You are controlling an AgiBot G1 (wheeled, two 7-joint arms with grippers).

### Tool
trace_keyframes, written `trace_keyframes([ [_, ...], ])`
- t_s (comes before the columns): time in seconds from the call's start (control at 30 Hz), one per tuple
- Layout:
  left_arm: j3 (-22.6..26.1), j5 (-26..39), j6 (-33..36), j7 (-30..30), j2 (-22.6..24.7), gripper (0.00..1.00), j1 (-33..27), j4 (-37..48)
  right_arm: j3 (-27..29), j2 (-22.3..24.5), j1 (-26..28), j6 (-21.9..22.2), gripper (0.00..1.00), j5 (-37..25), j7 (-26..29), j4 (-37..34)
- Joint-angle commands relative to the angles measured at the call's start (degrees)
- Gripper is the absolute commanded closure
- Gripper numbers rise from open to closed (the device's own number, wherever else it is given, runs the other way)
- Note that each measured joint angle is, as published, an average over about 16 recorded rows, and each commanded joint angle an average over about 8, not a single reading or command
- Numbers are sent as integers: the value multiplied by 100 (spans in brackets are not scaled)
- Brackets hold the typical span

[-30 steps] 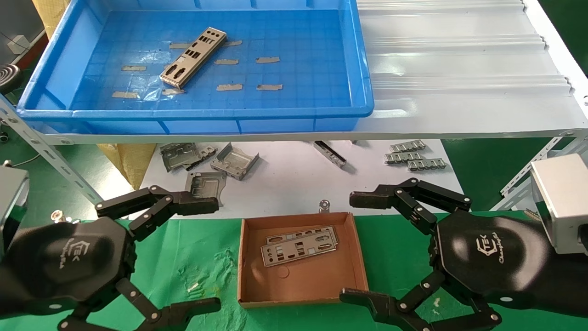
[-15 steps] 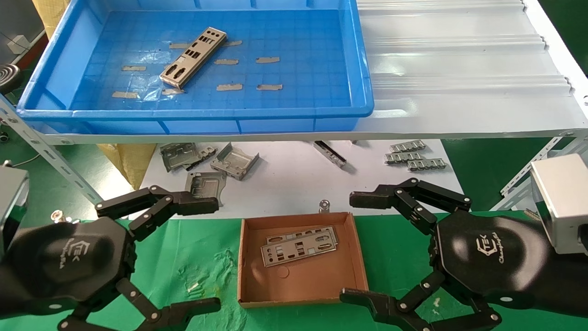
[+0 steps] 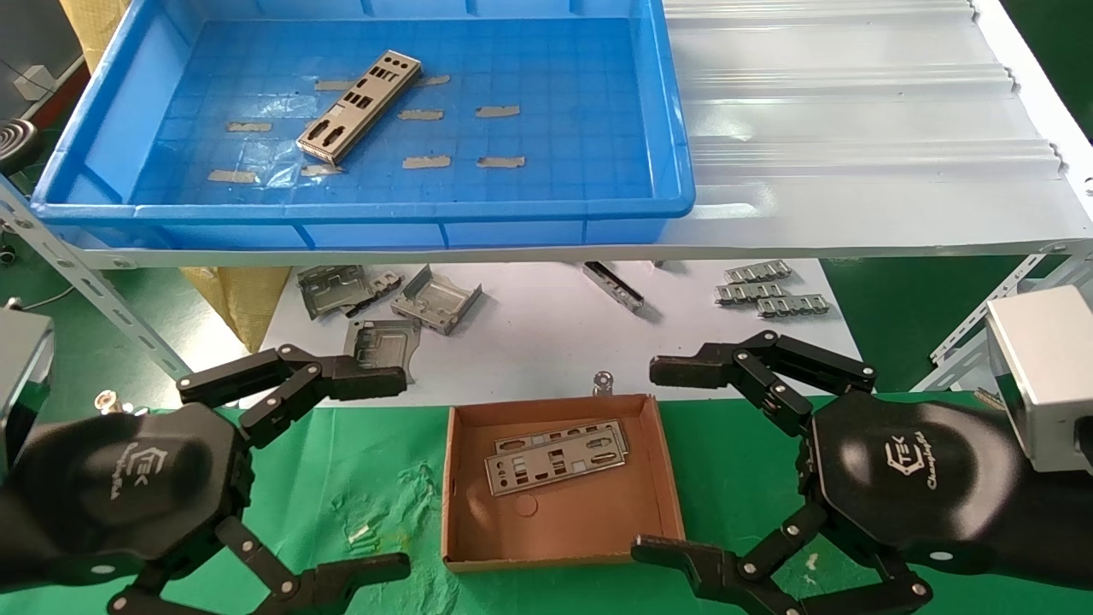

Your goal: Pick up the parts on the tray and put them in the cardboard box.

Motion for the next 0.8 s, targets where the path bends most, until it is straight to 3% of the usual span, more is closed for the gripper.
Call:
trace_keyframes([
  [0.03, 0, 0, 0, 0, 0, 0, 0, 0, 0, 0, 0, 0, 0, 0, 0, 0],
  [0.8, 0, 0, 0, 0, 0, 0, 0, 0, 0, 0, 0, 0, 0, 0, 0, 0],
])
